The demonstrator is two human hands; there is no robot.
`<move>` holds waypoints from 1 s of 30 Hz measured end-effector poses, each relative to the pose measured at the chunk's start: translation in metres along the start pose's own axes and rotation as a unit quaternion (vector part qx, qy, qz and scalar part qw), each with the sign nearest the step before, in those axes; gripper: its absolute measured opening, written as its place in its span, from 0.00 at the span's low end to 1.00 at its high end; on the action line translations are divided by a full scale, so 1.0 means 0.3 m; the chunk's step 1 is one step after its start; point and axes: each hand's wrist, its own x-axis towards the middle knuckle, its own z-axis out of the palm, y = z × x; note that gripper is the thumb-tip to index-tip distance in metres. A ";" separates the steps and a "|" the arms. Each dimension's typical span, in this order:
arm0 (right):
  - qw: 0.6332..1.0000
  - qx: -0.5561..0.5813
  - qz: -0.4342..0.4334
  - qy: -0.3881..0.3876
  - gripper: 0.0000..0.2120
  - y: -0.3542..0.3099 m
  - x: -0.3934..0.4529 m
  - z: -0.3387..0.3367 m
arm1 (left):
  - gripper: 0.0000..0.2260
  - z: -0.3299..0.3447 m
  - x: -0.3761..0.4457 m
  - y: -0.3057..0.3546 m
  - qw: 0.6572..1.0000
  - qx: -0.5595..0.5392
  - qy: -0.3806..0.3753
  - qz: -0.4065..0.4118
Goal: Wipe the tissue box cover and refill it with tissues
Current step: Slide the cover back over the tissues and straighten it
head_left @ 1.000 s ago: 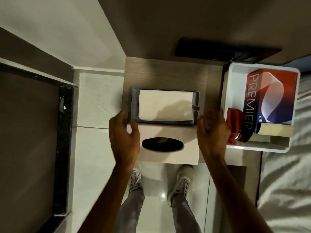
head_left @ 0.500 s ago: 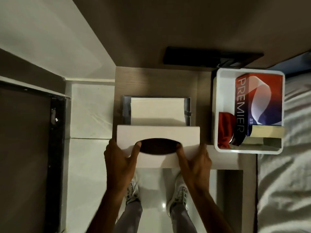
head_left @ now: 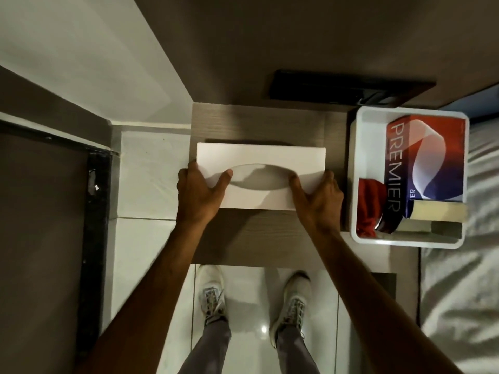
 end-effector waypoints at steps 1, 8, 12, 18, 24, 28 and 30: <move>1.000 0.001 0.001 -0.005 0.33 0.002 0.004 0.003 | 0.35 0.005 0.003 -0.003 1.000 -0.001 0.000 0.001; 1.000 -0.002 0.006 -0.022 0.33 0.003 0.023 0.003 | 0.35 0.013 0.019 -0.016 1.000 0.002 -0.004 0.008; 1.000 0.001 0.010 -0.026 0.34 0.003 0.020 0.005 | 0.34 0.016 0.018 -0.008 1.000 0.007 -0.004 0.006; 0.999 -0.003 0.019 -0.027 0.34 -0.009 0.035 0.002 | 0.34 0.016 0.030 0.010 1.000 -0.011 -0.011 -0.022; 0.998 0.015 0.039 -0.040 0.32 -0.024 0.040 -0.009 | 0.32 0.010 0.024 0.018 0.998 -0.046 -0.010 -0.033; 0.998 0.026 0.048 -0.039 0.32 -0.029 0.033 -0.010 | 0.32 0.011 0.012 0.035 0.997 -0.065 -0.004 -0.036; 0.998 0.029 0.044 -0.034 0.33 -0.028 0.036 -0.012 | 0.31 0.009 0.014 0.045 0.997 -0.062 -0.008 -0.039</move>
